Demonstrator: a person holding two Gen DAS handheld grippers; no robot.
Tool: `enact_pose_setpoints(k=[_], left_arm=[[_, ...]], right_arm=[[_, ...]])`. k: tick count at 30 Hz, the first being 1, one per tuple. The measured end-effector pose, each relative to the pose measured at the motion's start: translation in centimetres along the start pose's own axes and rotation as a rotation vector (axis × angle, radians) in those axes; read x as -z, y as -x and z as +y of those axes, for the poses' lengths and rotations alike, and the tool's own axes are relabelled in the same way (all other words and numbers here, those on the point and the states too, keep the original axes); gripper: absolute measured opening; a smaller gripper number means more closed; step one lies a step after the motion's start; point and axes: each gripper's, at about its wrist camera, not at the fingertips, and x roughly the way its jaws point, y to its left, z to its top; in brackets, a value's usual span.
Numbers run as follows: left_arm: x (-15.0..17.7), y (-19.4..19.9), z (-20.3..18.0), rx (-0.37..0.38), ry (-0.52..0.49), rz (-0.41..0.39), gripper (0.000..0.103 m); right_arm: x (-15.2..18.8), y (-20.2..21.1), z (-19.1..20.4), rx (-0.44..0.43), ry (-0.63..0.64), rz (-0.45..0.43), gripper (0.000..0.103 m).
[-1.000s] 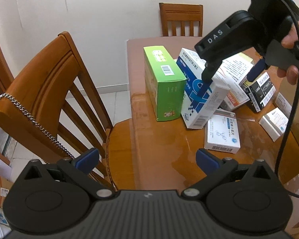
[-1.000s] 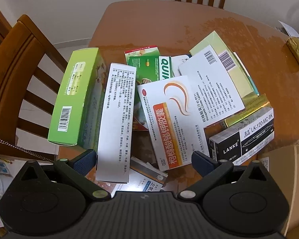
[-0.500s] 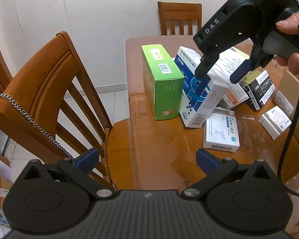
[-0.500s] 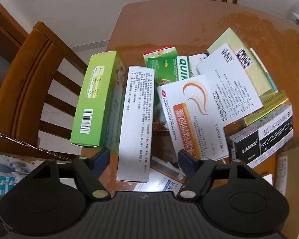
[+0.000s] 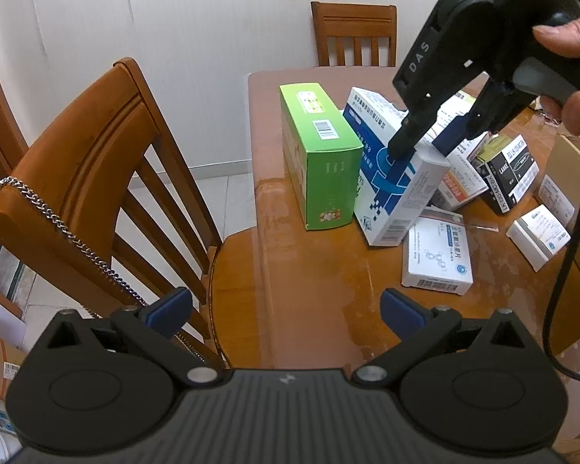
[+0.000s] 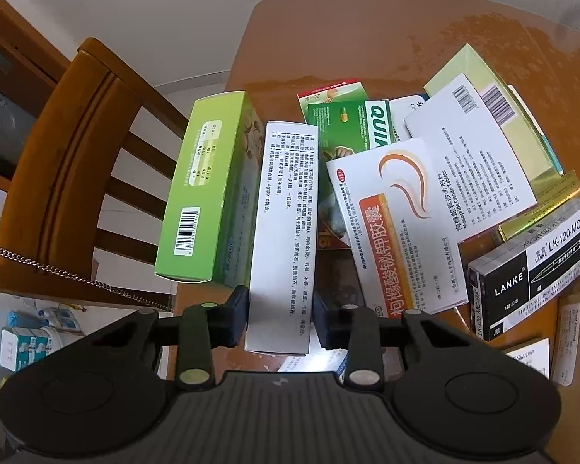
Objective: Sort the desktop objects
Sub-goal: 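Close the right gripper on the white-blue Shenshitong Keli box, then lift the white-blue box with the right gripper off the pile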
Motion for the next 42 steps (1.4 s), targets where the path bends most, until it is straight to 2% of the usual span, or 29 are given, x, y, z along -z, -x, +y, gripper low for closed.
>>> enact_pose_setpoints(k=[11, 23, 29, 36, 38, 42], left_arm=[[0.1, -0.3, -1.3, 0.013, -0.04, 0.0, 0.103], [1.2, -1.2, -3.3, 0.019, -0.13, 0.021, 0.103], [1.7, -1.3, -5.1, 0.031, -0.193, 0.021, 0.103], [1.7, -1.0, -6.7, 0.036, -0.241, 0.0, 0.103], [1.7, -1.0, -6.9, 0.034, -0.248, -0.006, 0.103], [1.9, -1.6, -7.3, 0.014, -0.263, 0.005, 0.103]], right_arm=[[2.1, 2.9, -1.9, -0.029, -0.031, -0.007, 0.038], [10.5, 5.8, -6.7, -0.081, -0.147, 0.078, 0.038], [12.7, 5.7, -9.2, -0.069, -0.19, 0.066, 0.041], [13.5, 5.9, -9.9, 0.016, -0.153, 0.05, 0.048], [13.6, 6.0, -9.9, 0.039, -0.14, 0.038, 0.058], [13.5, 6.6, -9.4, 0.082, -0.099, -0.003, 0.062]])
